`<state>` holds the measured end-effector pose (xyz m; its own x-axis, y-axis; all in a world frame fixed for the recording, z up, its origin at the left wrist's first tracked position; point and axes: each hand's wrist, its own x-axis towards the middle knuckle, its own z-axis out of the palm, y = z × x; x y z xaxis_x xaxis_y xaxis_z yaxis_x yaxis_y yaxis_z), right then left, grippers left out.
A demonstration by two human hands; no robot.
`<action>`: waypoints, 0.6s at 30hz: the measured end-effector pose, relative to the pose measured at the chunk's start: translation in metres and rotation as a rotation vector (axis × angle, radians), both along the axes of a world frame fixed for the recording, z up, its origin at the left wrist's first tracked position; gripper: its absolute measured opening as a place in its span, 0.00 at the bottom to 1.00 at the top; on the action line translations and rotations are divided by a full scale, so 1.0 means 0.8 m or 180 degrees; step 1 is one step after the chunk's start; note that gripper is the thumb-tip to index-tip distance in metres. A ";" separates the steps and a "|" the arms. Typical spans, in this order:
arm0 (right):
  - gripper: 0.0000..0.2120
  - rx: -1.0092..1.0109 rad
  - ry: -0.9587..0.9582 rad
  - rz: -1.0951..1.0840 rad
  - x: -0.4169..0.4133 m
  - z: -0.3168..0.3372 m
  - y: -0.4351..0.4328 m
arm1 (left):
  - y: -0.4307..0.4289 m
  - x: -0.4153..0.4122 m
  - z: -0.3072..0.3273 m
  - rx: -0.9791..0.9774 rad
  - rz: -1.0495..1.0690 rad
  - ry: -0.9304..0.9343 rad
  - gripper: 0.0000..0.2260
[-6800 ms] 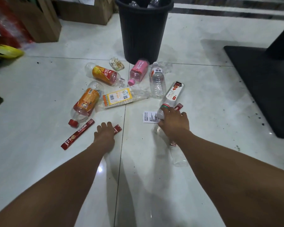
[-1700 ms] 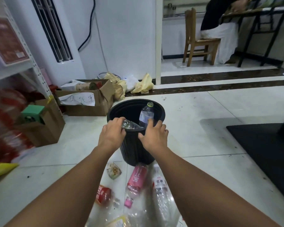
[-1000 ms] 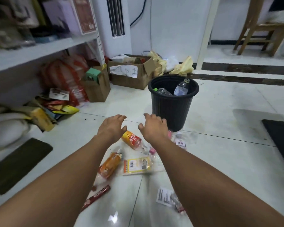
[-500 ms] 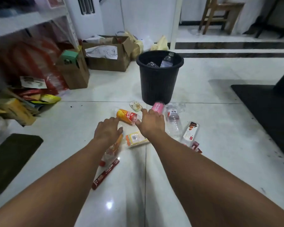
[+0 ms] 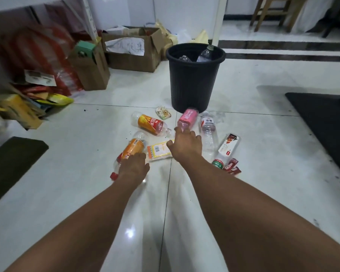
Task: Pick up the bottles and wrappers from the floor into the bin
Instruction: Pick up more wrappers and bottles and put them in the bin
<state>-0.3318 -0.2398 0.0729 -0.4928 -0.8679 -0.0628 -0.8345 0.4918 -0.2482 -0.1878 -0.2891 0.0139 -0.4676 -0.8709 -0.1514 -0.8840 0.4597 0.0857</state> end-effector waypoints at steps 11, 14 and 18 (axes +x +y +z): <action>0.23 0.0156 0.0159 0.0288 0.001 -0.046 0.019 | 0.015 0.032 -0.061 0.0281 -0.0044 -0.0452 0.21; 0.23 0.0244 0.0172 0.0329 -0.003 -0.056 0.024 | 0.018 0.027 -0.067 0.0203 0.0032 -0.0626 0.22; 0.24 0.0378 0.0170 0.0200 -0.015 -0.065 0.034 | 0.021 0.027 -0.079 0.0261 0.0362 -0.0820 0.24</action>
<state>-0.3441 -0.2127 0.0207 -0.4432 -0.8851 -0.1419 -0.8750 0.4616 -0.1458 -0.1664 -0.2720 -0.0493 -0.3046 -0.8955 -0.3246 -0.9268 0.3572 -0.1156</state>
